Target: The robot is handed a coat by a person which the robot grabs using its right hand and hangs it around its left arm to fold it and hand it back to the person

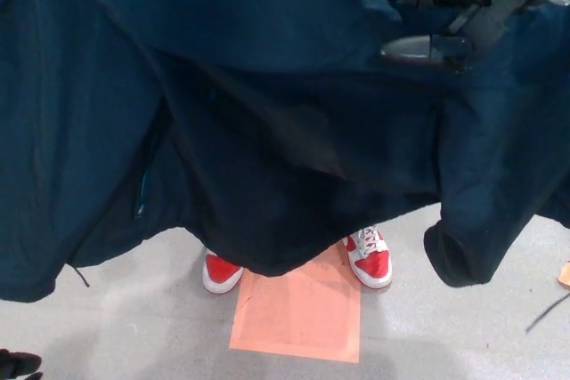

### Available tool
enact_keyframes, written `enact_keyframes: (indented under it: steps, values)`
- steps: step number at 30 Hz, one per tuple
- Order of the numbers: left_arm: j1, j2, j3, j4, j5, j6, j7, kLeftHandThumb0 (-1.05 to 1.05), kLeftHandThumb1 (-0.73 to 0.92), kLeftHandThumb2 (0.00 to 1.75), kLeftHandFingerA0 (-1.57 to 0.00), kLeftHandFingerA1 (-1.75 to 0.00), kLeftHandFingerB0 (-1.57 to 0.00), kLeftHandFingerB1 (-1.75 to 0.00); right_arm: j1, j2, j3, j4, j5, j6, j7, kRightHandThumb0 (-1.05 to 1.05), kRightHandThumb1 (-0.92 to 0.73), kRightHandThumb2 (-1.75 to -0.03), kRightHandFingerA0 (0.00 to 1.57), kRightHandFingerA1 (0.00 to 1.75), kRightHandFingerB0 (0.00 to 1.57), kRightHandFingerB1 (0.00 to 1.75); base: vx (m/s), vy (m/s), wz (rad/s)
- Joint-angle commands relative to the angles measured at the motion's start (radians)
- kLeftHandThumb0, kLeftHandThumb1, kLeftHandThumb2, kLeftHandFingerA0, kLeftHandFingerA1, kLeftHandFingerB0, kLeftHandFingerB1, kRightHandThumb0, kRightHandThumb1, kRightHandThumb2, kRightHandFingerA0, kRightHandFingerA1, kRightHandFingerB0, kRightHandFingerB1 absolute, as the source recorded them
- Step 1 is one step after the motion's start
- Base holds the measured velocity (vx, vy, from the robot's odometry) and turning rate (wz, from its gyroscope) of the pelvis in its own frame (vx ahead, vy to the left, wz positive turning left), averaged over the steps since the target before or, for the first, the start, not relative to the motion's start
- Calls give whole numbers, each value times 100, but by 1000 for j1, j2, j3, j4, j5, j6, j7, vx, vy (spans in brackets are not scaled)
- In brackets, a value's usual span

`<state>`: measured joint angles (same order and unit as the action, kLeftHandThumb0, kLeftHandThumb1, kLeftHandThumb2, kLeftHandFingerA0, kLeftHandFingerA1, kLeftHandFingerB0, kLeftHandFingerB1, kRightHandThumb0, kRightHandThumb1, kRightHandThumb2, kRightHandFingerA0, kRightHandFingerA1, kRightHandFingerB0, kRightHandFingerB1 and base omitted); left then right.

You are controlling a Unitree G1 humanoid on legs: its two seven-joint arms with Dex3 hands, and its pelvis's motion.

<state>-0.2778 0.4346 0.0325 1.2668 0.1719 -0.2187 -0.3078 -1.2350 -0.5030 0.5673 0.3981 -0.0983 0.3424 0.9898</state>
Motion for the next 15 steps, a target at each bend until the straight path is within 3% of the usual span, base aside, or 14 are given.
enact_keyframes:
  steps: [1, 2, 3, 4, 5, 6, 7, 8, 9, 14, 15]
  values:
    - [15, 13, 20, 2, -33, -24, -38, -63, 90, 67, -21, -32, -22, -32, 12, -35, 175, -32, -315, -61, -79, -39, -14, -85, 1, 49, 0, 47, 0, 0, 0]
    - [13, 9, 31, 4, -45, -17, -45, -63, 90, 67, -21, -32, -22, -32, 18, -38, 230, -29, -418, -106, -171, -39, -14, -85, 1, 49, 0, 47, 0, 0, 0]
    - [12, 5, 40, 5, -55, -11, -49, -61, 89, 67, -21, -31, -21, -32, 28, -38, 254, -25, -475, -126, -252, -89, -47, -85, 32, 50, 19, 38, 0, 0, 0]
    - [10, 1, 50, 6, -63, -4, -51, -61, 89, 67, -21, -31, -21, -32, 39, -37, 271, -22, -520, -140, -330, -89, -47, -85, 32, 50, 19, 38, 0, 0, 0]
    - [11, -3, 58, 5, -70, -1, -51, -62, 89, 67, -21, -31, -21, -32, 76, -42, 288, 3, -597, -205, -553, -73, -43, -81, 93, 94, 47, 50, 0, 0, 0]
    - [9, -3, 61, 3, -72, -4, -56, -63, 89, 67, -21, -31, -20, -32, 95, -44, 291, 46, -626, -267, -719, -45, -54, -58, 93, 127, 81, 53, 0, 0, 0]
    - [9, -3, 63, 3, -72, -5, -58, -63, 89, 67, -21, -31, -20, -32, 101, -45, 293, 64, -636, -291, -783, -45, -54, -58, 93, 127, 81, 53, 0, 0, 0]
    - [9, -5, 64, 1, -72, -10, -57, -64, 89, 67, -22, -31, -22, -32, 109, -35, 286, 103, -631, -305, -858, -39, -62, -62, 81, 156, 77, 67, 0, 0, 0]
    - [10, -6, 68, -1, -75, -13, -61, -66, 89, 67, -22, -31, -24, -32, 112, -31, 286, 126, -633, -311, -905, -46, -68, -64, 80, 165, 70, 100, 0, 0, 0]
    - [13, -9, 97, -6, -105, -29, -99, -64, 90, 67, -22, -32, -24, -32, 119, -17, 288, 183, -644, -318, -1032, -48, -82, -66, 82, 165, 72, 98, 0, 0, 0]
    - [8, -13, 103, -10, -111, -19, -102, -64, 89, 67, -24, -33, -25, -33, 120, -16, 288, 193, -640, -313, -1035, -50, -90, -70, 78, 172, 65, 120, 0, 0, 0]
